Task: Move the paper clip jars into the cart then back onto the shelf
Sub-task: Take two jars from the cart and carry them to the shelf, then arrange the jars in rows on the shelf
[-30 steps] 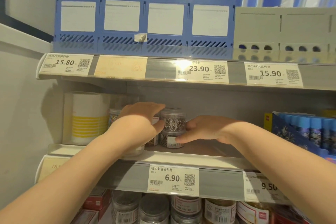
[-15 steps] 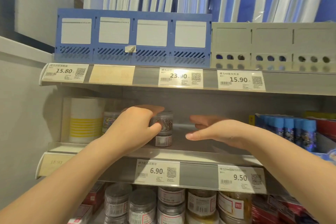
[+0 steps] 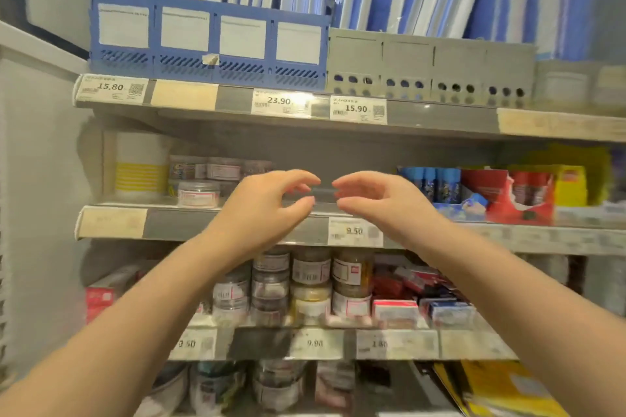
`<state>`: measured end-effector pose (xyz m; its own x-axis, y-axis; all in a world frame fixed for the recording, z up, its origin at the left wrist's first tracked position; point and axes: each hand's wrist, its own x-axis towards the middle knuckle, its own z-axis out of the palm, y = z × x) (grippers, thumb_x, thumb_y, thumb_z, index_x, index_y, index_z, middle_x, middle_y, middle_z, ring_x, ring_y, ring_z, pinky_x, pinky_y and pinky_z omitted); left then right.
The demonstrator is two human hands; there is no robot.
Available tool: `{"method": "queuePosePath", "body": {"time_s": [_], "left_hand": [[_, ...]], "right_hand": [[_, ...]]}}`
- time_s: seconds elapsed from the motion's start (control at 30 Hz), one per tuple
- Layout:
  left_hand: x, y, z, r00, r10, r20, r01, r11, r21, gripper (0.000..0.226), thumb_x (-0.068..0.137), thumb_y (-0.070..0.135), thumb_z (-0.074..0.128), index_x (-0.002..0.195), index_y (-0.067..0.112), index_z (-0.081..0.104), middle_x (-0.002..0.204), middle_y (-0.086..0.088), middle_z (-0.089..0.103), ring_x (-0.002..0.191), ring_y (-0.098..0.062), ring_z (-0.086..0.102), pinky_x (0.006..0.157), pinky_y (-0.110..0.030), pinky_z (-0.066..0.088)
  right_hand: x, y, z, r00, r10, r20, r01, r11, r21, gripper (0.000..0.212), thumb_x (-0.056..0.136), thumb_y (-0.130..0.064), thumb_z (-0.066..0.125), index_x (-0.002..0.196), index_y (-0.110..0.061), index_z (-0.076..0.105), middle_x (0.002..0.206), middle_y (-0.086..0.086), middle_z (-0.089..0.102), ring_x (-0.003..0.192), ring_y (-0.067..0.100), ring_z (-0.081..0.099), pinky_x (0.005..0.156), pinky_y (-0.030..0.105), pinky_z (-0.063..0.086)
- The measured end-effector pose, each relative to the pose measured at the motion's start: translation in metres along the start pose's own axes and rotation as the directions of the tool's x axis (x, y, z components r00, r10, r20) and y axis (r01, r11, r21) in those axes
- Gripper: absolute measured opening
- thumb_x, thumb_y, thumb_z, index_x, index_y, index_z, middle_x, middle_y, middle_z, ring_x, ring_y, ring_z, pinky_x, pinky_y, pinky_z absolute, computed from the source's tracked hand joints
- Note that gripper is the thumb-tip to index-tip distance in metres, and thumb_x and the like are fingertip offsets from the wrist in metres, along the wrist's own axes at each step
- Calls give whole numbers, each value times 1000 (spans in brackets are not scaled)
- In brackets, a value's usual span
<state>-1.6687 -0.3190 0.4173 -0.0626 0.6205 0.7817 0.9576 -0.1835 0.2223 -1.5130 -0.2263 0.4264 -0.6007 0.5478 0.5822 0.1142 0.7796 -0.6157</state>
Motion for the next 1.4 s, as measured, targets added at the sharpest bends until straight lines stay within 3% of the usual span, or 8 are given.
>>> {"method": "queuePosePath", "body": {"time_s": [0.1,0.27,0.63,0.8,0.93,1.1,1.27,1.4], "left_hand": [[-35,34,0,998,48,42,-43,992,-115,24,88,31,55,110,29,64,94,21,61,90,8,56,84,-14,41],[-101,95,-4,988,117,105,-82,954,-288,22,84,32,51,100,30,67,90,19,66,88,7,58,78,-10,44],[-193,247,-4,924,291,247,-113,828,-550,14,87,18,60,98,26,65,83,17,66,79,9,57,69,-5,38],[-232,333,0,890,351,292,-98,771,-629,14,88,25,57,93,37,60,77,26,61,81,5,57,69,-7,40],[-273,427,16,830,442,341,-77,695,-715,15,87,29,57,90,44,57,80,25,63,75,8,56,67,-11,41],[-343,543,40,775,513,369,-23,607,-794,11,88,23,60,93,32,64,77,22,65,81,5,56,68,-8,39],[-400,634,65,669,614,419,26,544,-839,16,87,22,62,93,36,61,76,27,59,76,23,50,67,-2,34],[-426,677,87,601,651,464,93,519,-849,8,83,42,55,90,45,55,81,25,60,80,-12,63,71,-25,43]], "right_hand": [[-58,-20,-6,997,2,-81,-7,998,-63,20,85,-16,64,101,-28,65,91,-19,66,84,-9,61,72,7,46],[-154,-51,-9,985,60,-164,-81,989,-125,20,81,-17,63,94,-31,68,88,-10,71,86,6,65,79,30,53],[-350,-113,-71,901,252,-353,-348,905,-243,19,86,-18,59,96,-32,66,89,-17,66,86,-7,58,73,10,45],[-454,-140,-116,820,308,-483,-476,835,-277,18,87,-16,59,97,-28,66,86,-17,66,83,-4,59,69,9,43],[-560,-161,-153,746,341,-571,-616,678,-400,22,90,-17,58,109,-24,65,85,-19,60,74,-4,54,64,3,38],[-702,-195,-203,579,423,-697,-793,493,-359,20,90,-18,58,106,-25,67,87,-20,60,69,-8,52,67,3,38],[-812,-228,-244,407,458,-791,-893,383,-237,15,90,-21,58,99,-32,65,80,-28,59,79,-8,58,66,3,41],[-861,-220,-258,337,461,-821,-925,325,-197,16,89,-19,60,101,-26,67,83,-30,59,81,-15,56,67,2,38]]}}
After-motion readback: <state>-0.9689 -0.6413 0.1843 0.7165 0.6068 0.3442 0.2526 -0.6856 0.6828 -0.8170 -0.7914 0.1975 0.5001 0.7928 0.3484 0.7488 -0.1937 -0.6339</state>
